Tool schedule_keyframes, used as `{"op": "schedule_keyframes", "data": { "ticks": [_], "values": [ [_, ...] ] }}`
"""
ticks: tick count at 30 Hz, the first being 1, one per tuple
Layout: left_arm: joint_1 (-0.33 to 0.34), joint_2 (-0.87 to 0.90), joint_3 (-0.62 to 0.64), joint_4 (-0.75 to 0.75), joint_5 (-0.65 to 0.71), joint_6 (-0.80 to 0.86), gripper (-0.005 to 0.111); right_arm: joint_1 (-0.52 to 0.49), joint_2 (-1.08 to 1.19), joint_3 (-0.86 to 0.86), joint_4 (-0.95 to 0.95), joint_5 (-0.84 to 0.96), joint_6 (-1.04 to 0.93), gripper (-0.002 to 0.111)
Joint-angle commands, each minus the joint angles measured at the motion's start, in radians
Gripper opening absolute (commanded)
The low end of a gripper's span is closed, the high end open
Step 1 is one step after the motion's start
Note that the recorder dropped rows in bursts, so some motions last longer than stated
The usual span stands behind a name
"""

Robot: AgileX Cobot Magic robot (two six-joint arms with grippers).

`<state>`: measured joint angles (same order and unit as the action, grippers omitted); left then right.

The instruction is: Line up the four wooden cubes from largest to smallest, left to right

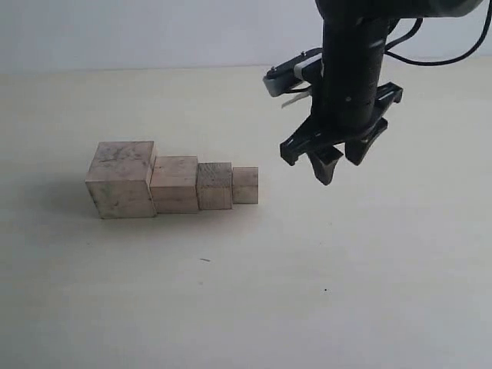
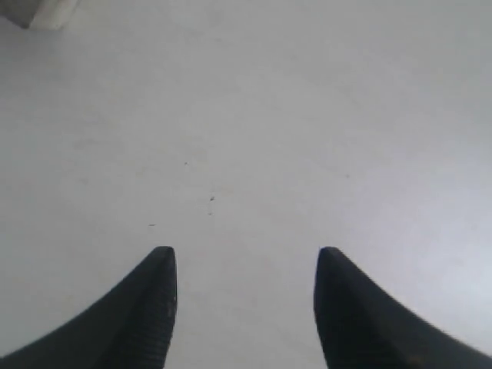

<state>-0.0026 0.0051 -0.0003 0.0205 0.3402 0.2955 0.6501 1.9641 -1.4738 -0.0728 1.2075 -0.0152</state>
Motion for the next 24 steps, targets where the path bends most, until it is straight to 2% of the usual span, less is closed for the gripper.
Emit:
{"op": "schedule_keyframes", "data": {
  "ticks": [1, 5, 9, 20, 24],
  "values": [
    [-0.007, -0.005, 0.000, -0.001, -0.013, -0.003, 0.000, 0.001, -0.011, 0.002, 0.127, 0.014, 0.015, 0.031],
    [-0.007, -0.005, 0.000, -0.001, -0.013, -0.003, 0.000, 0.001, -0.022, 0.002, 0.240, 0.014, 0.007, 0.001],
    [-0.007, -0.005, 0.000, -0.001, -0.013, -0.003, 0.000, 0.001, -0.094, 0.042, 0.332, -0.014, -0.017, 0.000],
    [-0.007, -0.005, 0.000, -0.001, -0.013, -0.003, 0.000, 0.001, -0.573, 0.440, 0.386, -0.525, -0.028, 0.000],
    [-0.007, -0.005, 0.000, -0.001, -0.013, -0.003, 0.000, 0.001, -0.746, 0.566, 0.386, -0.609, -0.028, 0.000]
  ]
}}
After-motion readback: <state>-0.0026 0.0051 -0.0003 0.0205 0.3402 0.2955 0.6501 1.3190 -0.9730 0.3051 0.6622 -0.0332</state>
